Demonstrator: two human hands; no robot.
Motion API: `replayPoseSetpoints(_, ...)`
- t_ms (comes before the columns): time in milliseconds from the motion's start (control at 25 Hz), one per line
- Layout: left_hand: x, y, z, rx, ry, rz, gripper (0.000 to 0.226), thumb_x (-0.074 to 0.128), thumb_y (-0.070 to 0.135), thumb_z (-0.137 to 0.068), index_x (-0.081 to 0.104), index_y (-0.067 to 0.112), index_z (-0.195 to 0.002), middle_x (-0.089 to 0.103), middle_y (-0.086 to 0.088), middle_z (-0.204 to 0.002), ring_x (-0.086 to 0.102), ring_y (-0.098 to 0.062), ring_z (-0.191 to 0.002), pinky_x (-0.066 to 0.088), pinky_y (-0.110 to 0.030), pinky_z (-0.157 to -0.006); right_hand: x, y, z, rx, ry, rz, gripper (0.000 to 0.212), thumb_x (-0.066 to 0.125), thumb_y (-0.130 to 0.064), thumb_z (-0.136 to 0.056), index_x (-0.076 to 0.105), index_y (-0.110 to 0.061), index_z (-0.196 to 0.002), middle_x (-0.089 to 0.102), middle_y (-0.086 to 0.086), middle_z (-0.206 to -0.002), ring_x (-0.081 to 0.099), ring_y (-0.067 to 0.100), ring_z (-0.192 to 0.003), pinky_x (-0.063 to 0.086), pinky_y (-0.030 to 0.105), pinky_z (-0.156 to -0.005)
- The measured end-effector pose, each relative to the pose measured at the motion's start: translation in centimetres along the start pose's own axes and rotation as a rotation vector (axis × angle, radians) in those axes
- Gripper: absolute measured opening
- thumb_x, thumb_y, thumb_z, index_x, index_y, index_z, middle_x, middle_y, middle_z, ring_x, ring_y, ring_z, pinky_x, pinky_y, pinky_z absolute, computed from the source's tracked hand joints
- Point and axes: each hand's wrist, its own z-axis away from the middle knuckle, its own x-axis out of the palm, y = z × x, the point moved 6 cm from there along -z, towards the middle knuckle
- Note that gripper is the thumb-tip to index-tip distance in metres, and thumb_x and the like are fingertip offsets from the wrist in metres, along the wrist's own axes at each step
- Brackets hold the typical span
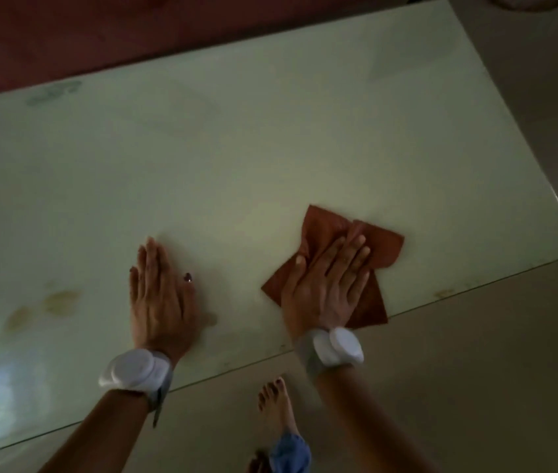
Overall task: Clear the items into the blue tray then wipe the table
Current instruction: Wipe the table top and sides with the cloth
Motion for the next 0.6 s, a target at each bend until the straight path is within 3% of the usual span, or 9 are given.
replayPoseSetpoints(160,0.2,0.0,-0.1,0.060,0.017,-0.054,0.067,0.026,0.039,-0.092,0.026,-0.004,-0.144,0.024,-0.022,-0.153,0.022,-0.034,-0.142,0.016,-0.047,-0.115,1.4,-5.5,-5.8,0.018,0.086,-0.066,0.064,0.036,-0.043,-0.093,0.040,0.001,-0.141,0.033,0.024,-0.149,0.030,0.038,-0.140,0.023,0.048,-0.113)
replayPoseSetpoints(360,0.7,-0.3,0.1,0.088,0.001,-0.085,0.071,0.022,0.041,-0.090,0.015,0.000,-0.148,0.013,-0.018,-0.157,0.011,-0.030,-0.146,0.001,-0.035,-0.117,3.7,-13.9,-6.5,-0.364,-0.059,-0.015,0.067,0.027,-0.042,-0.093,0.026,-0.002,-0.147,0.021,0.021,-0.155,0.017,0.035,-0.145,0.011,0.045,-0.117)
replayPoseSetpoints(520,0.7,-0.5,-0.2,0.103,0.031,-0.098,0.067,0.024,0.036,-0.091,0.022,-0.005,-0.145,0.020,-0.022,-0.154,0.018,-0.034,-0.144,0.007,-0.039,-0.117,4.0,-15.0,-2.2,-0.736,-0.124,0.033,0.064,0.031,-0.042,-0.095,0.024,-0.008,-0.148,0.020,0.015,-0.157,0.016,0.029,-0.146,0.015,0.042,-0.119)
replayPoseSetpoints(600,0.6,-0.3,-0.2,0.104,0.039,-0.084,0.065,0.026,0.032,-0.091,0.026,-0.008,-0.143,0.024,-0.024,-0.152,0.022,-0.036,-0.142,0.012,-0.042,-0.116,3.6,-12.0,-0.5,-0.699,-0.044,0.050,0.063,0.033,-0.043,-0.094,0.031,-0.008,-0.146,0.029,0.016,-0.154,0.025,0.029,-0.143,0.021,0.042,-0.117)
